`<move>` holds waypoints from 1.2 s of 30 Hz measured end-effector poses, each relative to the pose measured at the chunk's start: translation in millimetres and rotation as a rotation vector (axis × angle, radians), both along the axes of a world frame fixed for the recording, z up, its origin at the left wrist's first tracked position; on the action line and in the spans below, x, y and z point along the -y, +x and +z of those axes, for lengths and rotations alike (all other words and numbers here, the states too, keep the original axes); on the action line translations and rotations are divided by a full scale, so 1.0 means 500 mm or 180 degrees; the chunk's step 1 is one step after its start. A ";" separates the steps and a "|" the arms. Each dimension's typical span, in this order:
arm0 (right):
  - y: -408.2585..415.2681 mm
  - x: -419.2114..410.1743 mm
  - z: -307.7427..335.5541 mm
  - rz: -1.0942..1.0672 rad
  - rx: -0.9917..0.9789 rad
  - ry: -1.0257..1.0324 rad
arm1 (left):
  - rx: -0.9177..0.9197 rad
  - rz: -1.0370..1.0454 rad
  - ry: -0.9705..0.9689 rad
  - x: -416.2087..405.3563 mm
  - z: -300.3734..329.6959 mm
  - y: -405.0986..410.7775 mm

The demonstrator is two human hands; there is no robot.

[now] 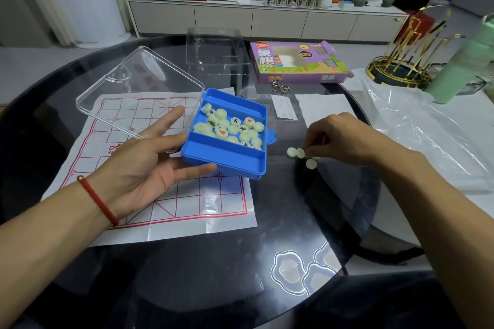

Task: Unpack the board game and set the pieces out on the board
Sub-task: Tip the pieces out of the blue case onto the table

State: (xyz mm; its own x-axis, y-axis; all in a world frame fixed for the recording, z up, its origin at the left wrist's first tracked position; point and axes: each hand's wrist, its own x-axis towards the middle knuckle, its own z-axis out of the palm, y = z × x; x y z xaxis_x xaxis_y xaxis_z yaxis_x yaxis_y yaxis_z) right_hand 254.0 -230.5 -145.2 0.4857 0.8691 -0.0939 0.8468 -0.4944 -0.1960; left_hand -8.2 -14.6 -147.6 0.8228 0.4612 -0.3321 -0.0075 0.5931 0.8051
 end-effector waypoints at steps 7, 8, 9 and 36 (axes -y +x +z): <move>-0.009 -0.017 -0.021 -0.0058 0.0124 -0.0078 | -0.0009 -0.0027 0.0007 0.000 -0.003 0.001; -0.007 -0.018 -0.021 -0.0093 0.0138 -0.0110 | -0.0011 -0.0028 0.0006 0.000 -0.003 0.001; -0.007 -0.019 -0.019 -0.0115 0.0158 -0.0158 | -0.0011 -0.0029 0.0005 0.000 -0.004 0.001; -0.116 -0.137 0.012 0.0389 -0.0101 0.0752 | 0.0153 -0.0279 -0.0213 0.033 -0.003 0.008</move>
State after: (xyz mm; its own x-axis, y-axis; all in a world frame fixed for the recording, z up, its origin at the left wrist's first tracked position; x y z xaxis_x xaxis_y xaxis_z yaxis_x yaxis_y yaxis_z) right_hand 196.1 -161.9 -139.3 0.3757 0.9208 0.1051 0.8890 -0.3261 -0.3214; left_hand -4.4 -31.0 -149.0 0.8748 0.3649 -0.3189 0.0091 0.6456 0.7636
